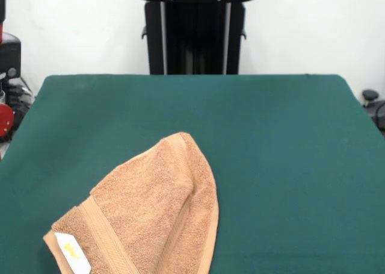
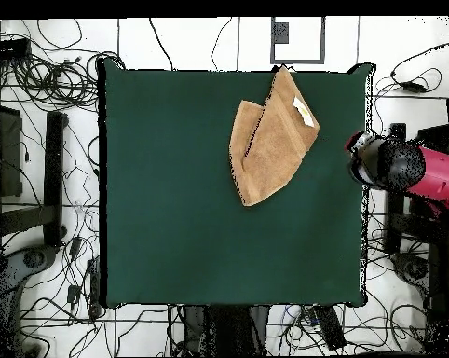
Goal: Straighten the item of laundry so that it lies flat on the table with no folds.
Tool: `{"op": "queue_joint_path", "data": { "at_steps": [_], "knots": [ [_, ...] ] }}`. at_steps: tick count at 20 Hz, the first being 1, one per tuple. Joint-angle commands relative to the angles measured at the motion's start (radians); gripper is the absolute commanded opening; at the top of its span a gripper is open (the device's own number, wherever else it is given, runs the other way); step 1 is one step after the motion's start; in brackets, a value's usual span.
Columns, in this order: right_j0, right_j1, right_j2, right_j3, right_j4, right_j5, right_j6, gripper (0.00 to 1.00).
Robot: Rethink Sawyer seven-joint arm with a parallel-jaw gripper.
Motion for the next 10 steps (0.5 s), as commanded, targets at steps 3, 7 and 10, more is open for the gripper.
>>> {"op": "queue_joint_path", "data": {
  "at_steps": [3, 7, 10],
  "knots": [
    [-0.101, -0.005, 0.146, 0.077, -0.011, 0.057, -0.405, 1.0],
    [-0.107, -0.004, 0.154, 0.088, -0.034, 0.045, -0.382, 1.0],
    [-0.11, -0.004, 0.158, 0.096, -0.042, 0.038, -0.373, 1.0]
  ]
}}
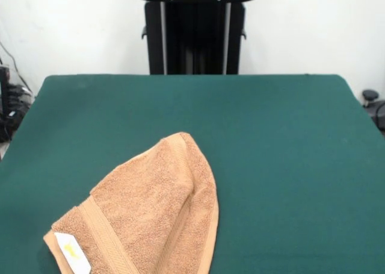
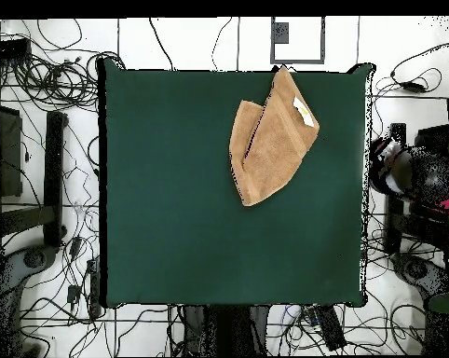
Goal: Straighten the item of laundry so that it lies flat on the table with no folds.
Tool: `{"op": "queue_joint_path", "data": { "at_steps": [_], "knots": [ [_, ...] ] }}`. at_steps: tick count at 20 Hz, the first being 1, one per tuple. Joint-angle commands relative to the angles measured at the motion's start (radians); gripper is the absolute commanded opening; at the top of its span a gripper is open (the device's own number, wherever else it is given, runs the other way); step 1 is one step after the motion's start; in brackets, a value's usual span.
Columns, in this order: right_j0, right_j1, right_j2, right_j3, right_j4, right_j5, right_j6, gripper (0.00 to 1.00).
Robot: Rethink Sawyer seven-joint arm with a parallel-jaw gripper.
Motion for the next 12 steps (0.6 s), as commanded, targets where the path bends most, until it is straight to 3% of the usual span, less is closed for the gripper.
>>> {"op": "queue_joint_path", "data": {
  "at_steps": [1, 12],
  "knots": [
    [0.005, 0.003, 0.114, 0.097, -0.04, 0.035, -0.35, 1.0],
    [0.011, 0.006, 0.112, 0.092, -0.055, 0.058, -0.365, 1.0]
  ]
}}
